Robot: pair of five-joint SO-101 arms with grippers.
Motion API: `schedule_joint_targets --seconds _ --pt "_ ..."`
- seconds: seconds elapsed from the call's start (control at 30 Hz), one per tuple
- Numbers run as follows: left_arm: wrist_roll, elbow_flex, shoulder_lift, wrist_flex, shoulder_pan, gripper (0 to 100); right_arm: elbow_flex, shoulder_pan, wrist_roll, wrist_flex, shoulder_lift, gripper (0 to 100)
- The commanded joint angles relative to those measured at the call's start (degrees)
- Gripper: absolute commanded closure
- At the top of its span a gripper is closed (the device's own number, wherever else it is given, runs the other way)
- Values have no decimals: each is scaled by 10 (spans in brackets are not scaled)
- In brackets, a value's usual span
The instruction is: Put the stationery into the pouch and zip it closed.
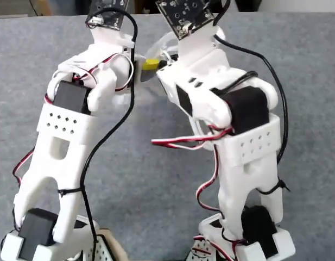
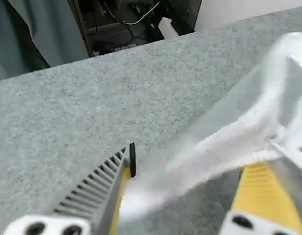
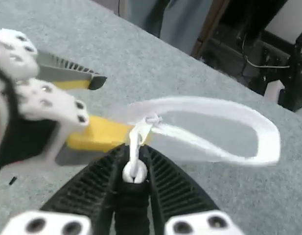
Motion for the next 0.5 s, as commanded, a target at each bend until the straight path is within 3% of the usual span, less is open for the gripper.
schedule_joint_targets --seconds 0.0,0.17,0.47 --pt "-5 -44 -22 -13 -32 655 -69 -22 4 31 -37 986" --pt "-7 -77 -18 -13 -65 655 -77 -22 5 39 -37 986" --pt "-6 -77 -23 13 -63 670 -73 -22 5 34 -34 986"
